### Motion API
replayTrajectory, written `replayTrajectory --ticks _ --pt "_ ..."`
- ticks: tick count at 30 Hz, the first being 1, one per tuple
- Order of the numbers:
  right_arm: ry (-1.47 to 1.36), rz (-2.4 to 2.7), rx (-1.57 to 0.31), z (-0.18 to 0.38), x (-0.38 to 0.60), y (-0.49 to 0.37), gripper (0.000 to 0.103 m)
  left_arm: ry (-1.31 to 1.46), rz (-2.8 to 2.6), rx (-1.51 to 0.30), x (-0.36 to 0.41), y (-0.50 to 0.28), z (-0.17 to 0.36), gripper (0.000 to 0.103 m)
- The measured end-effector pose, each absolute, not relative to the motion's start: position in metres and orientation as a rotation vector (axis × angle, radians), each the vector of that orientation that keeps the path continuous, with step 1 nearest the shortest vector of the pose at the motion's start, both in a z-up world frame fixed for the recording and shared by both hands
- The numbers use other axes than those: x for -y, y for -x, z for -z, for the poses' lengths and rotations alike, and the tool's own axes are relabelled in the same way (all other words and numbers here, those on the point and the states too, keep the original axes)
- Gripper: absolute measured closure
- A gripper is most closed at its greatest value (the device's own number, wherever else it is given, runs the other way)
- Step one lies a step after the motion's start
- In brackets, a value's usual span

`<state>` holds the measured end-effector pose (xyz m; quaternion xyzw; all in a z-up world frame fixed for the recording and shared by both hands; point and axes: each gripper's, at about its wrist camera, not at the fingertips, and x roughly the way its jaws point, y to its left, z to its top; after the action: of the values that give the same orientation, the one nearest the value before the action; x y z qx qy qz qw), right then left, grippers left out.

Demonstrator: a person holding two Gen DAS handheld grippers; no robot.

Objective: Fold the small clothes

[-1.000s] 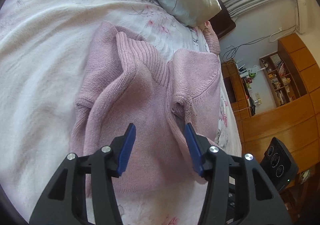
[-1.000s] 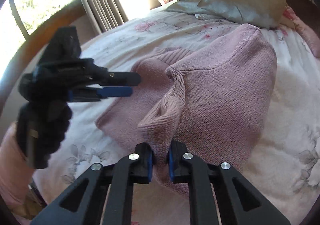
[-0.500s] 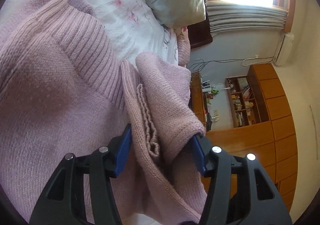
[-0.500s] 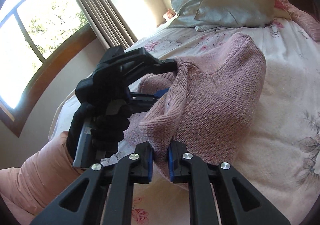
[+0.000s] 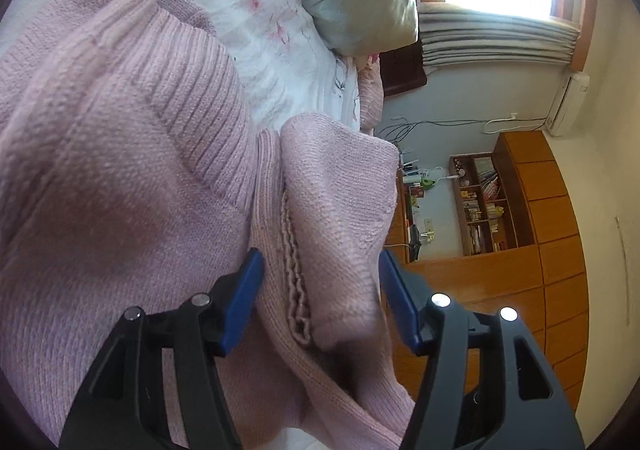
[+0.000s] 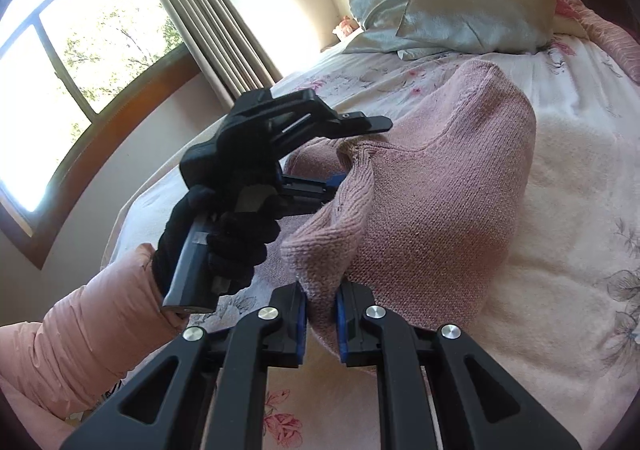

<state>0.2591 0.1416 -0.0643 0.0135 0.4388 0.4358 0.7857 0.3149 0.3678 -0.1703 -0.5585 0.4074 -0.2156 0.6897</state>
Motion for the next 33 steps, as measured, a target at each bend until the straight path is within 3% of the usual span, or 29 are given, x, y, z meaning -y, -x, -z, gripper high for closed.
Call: replayTrajectory --ticks 5,8,20,23,26,33 --pt "-0.041 -0.936 -0.918 0.057 -0.129 -0.253 0.091 1.322 0.583 -0.92 -0.353 -0.33 0.172 0.045" --pt "-0.071 -0.941 -0.905 0.054 -0.126 -0.25 0.091 1.332 0.618 -0.9 -0.348 -0.331 0.169 0.077" --pt "-0.015 -1.083 -0.877 0.04 -0.201 -0.234 0.091 1.142 0.537 -0.688 -0.423 -0.282 0.093 0.08" --pt "0.044 -1.096 -0.896 0.051 -0.234 -0.229 0.091 1.131 0.461 -0.682 -0.457 -0.27 0.102 0.08" --pt "0.113 -1.068 -0.947 0.073 -0.264 -0.225 0.091 1.134 0.382 -0.665 -0.489 -0.26 0.121 0.093" --pt "0.13 -0.997 -1.068 0.134 -0.299 -0.231 0.091 1.162 0.304 -0.724 -0.508 -0.248 0.162 0.092"
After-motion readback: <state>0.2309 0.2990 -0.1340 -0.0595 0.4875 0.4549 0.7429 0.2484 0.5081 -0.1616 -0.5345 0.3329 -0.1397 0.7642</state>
